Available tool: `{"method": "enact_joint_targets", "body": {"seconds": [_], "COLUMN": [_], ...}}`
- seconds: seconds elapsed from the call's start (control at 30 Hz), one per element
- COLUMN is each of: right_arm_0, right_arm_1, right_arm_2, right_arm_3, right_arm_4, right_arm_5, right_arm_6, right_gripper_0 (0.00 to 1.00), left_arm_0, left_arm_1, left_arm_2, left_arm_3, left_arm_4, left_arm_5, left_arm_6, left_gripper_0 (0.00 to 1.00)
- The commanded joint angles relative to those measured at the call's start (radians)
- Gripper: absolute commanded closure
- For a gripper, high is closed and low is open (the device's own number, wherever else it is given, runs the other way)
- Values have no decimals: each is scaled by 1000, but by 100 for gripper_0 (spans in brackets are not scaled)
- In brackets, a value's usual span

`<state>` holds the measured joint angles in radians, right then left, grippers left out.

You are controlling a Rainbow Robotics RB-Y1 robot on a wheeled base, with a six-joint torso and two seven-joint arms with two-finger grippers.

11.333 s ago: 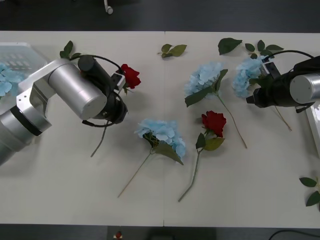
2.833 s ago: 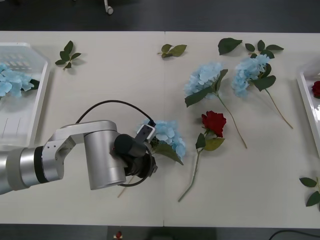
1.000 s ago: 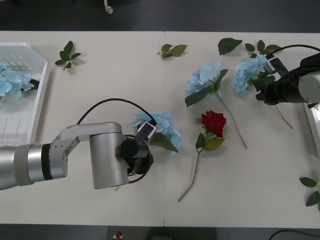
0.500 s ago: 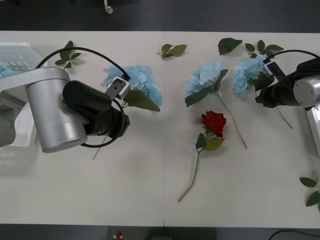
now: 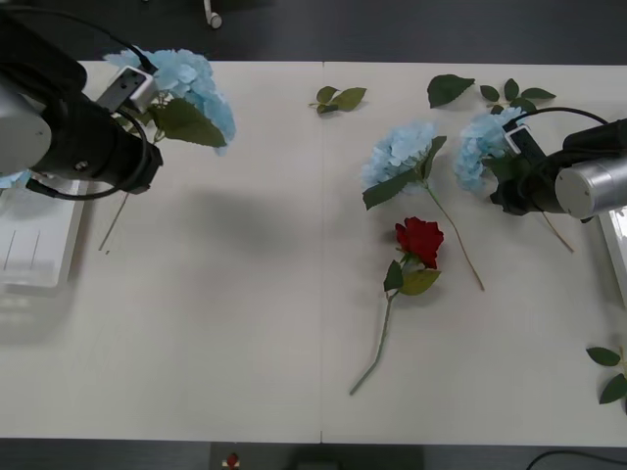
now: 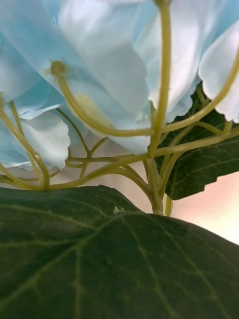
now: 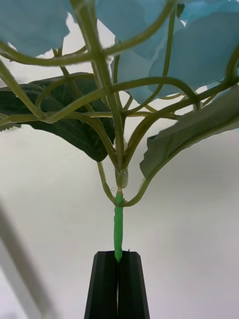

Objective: Put the red flowers into the right box and the blue flowers into the left box

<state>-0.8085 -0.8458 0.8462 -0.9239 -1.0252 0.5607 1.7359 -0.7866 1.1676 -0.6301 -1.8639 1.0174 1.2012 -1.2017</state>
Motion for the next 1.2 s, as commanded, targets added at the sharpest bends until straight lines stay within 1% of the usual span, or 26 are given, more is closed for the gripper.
{"method": "enact_joint_targets", "body": {"seconds": [0.03,0.07,0.1,0.17,0.23,0.33,0.47,0.6,0.7,0.83,0.97,1.0,1.03,1.2], "right_arm_0": [-26,-28,-28,-28,-28,-28,-28,-29,-29,-29,-29,-29,-29,-29], "right_arm_1": [13,13,13,13,13,10,1,-41,-88,-144,-170,-170,-170,-165], "right_arm_2": [-12,-10,-10,-10,-10,-10,-12,-27,-65,-156,-216,-223,-246,-297], "right_arm_3": [20,20,20,20,20,20,10,-46,-102,-130,-72,-61,-39,-35], "right_arm_4": [20,19,19,16,14,8,-9,-101,-213,-437,-737,-771,-845,-997], "right_arm_5": [-1,-1,-1,-1,-1,-1,5,65,145,288,400,413,455,551], "right_arm_6": [59,60,60,62,62,65,76,94,163,323,522,554,634,766], "right_gripper_0": [72,96,100,100,100,100,100,100,100,100,100,100,100,100], "left_arm_0": [73,89,95,121,127,132,130,130,130,130,130,129,129,130], "left_arm_1": [35,32,32,29,29,29,30,30,30,14,-32,-40,-63,-137], "left_arm_2": [193,237,260,340,379,461,518,555,569,566,564,564,566,560], "left_arm_3": [112,144,161,221,261,362,486,589,667,776,848,855,871,930], "left_arm_4": [66,76,82,93,98,118,155,164,165,158,101,92,67,1], "left_arm_5": [12,20,23,47,63,96,98,93,86,47,6,3,-12,-83], "left_arm_6": [-182,-217,-236,-308,-343,-430,-524,-611,-664,-716,-742,-742,-740,-740], "left_gripper_0": [100,100,100,100,100,100,100,100,100,100,100,100,100,100]}}
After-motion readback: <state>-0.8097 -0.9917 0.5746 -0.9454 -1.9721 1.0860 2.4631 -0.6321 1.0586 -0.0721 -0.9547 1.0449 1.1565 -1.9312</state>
